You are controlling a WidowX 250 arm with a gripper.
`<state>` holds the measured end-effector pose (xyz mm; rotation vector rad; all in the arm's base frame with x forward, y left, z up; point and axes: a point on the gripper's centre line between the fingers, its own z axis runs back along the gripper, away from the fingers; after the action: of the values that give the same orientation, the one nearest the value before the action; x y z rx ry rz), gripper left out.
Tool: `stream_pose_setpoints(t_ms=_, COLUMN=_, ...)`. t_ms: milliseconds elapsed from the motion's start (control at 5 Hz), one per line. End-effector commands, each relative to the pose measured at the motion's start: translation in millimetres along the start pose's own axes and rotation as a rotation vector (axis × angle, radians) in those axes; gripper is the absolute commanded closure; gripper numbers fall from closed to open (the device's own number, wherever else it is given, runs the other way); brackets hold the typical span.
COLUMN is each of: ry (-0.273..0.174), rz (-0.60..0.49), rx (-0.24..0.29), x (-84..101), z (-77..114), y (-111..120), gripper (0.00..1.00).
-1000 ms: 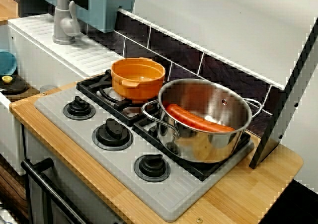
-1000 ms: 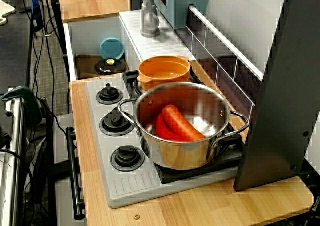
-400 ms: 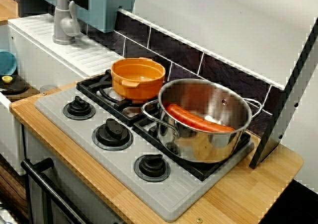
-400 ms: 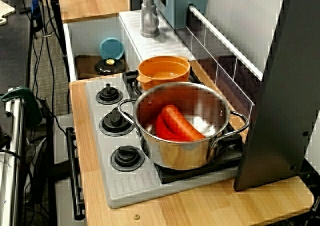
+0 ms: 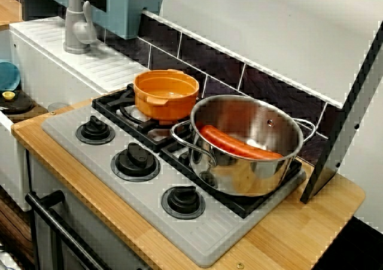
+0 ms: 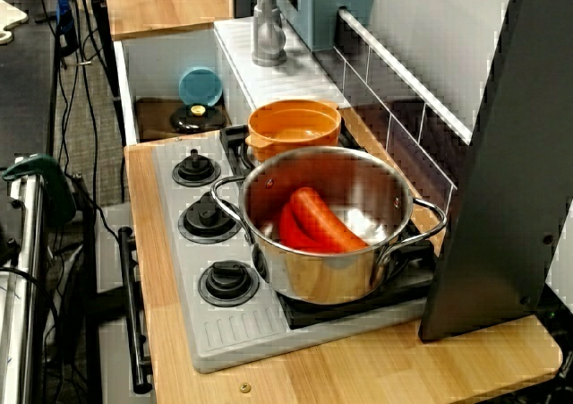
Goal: Lift pot from stove
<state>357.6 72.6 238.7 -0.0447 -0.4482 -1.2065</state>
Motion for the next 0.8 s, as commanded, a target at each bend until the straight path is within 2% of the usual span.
stream_pose_setpoints(t_ms=0, ry=-0.042, rz=-0.092, rx=0.07, x=-16.8, z=7.9, y=-0.3, gripper=0.0)
stream_pose_setpoints(t_ms=200, ry=-0.085, rz=-0.21, rx=0.03, x=-24.8, z=0.0, y=-14.5, gripper=0.0)
stream_pose_setpoints(t_ms=400, ry=-0.175, rz=-0.36, rx=-0.058, x=-33.2, z=-8.2, y=-27.5, gripper=0.0)
stream_pose_setpoints(t_ms=600, ry=-0.249, rz=-0.421, rx=-0.058, x=-38.0, z=-12.9, y=-27.2, gripper=0.0)
